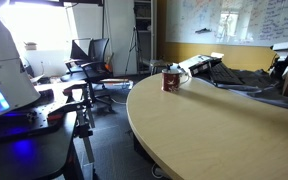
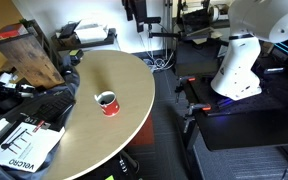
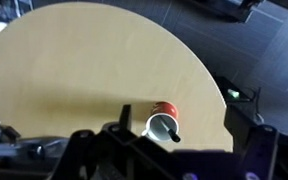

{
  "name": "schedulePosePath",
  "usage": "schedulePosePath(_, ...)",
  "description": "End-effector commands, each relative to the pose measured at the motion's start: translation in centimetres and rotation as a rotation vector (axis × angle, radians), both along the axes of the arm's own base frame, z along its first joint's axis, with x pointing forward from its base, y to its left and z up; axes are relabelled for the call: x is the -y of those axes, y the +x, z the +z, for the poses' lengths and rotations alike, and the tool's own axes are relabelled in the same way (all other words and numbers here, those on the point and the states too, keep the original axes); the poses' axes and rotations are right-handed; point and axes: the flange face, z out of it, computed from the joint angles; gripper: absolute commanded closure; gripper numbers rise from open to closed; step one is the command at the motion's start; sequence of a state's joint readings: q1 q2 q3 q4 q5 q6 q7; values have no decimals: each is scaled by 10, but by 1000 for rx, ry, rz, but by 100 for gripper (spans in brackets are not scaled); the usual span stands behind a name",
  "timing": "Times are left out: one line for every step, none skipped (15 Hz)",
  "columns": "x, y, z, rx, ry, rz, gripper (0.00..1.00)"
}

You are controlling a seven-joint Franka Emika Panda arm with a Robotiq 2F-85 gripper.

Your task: Remove the pen from the orange cup and put it on the table

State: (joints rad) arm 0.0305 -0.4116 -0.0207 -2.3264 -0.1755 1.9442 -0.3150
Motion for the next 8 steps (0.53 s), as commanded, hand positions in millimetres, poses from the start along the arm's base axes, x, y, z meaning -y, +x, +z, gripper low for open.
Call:
schedulePosePath(-5, 60, -9, -30, 15, 200, 0)
schedulePosePath(-9, 72, -10, -37, 24, 257, 0)
schedulePosePath(-13, 86, -12, -59, 51, 307, 0)
schedulePosePath(-18, 97, -17, -133, 120, 257, 0)
schedulePosePath(-20, 107, -19, -154, 103, 154, 0)
schedulePosePath(-21, 118, -22, -144, 85, 86, 0)
schedulePosePath(-22, 128, -25, -157, 81, 37, 0)
schedulePosePath(-23, 138, -29, -160, 71, -16, 0)
